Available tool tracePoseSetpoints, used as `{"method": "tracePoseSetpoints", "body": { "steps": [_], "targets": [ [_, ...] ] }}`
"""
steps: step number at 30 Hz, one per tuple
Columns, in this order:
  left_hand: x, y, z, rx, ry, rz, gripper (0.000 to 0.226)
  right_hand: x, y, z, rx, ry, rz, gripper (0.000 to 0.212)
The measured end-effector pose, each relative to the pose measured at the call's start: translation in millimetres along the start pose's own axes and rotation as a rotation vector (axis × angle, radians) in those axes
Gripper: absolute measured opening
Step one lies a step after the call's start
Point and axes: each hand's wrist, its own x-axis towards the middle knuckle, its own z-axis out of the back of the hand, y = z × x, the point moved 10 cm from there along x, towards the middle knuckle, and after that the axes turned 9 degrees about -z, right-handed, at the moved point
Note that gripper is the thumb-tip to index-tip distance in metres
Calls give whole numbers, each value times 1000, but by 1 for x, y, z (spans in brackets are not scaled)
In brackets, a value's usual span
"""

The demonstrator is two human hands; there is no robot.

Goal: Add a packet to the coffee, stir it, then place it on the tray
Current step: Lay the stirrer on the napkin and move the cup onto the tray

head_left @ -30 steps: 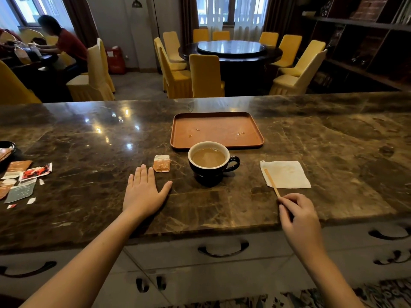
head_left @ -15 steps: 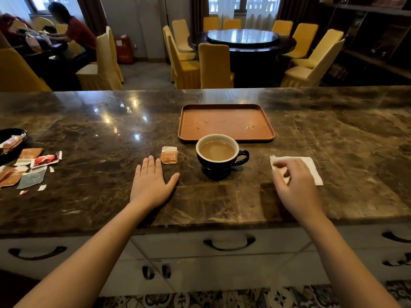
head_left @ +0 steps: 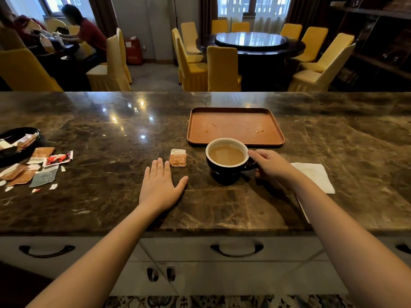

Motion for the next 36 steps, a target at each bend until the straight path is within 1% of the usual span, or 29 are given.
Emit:
{"method": "tracePoseSetpoints", "body": {
  "steps": [3, 6, 10, 12, 15, 20, 24, 30, 36],
  "targets": [
    [0, 0, 0, 6, 15, 8, 87, 1, -3, -8, 138, 110, -23, 36],
    [-1, -2, 1, 8, 16, 11, 87, 1, -7, -13, 228, 168, -30, 38],
    [-1, -1, 1, -2, 28, 16, 87, 3, -10, -16, 247, 226, -23, 50],
    [-1, -1, 1, -4, 36, 16, 87, 2, -10, -17, 227, 248, -18, 52],
    [0, -1, 1, -6, 47, 14, 86, 3, -9, -15, 237, 245, 4, 49],
    [1, 1, -1, -39, 86, 12, 85, 6, -11, -12, 316, 246, 41, 31],
    [2, 3, 2, -101, 52, 16, 85, 10, 0, 1, 378, 239, 109, 29],
    [25, 9, 9, -132, 27, -11, 86, 22, 20, 25, 327, 190, 158, 32],
    [83, 21, 15, -227, 67, -100, 67, 43, 33, 37, 308, 148, 177, 33]
  ]
}}
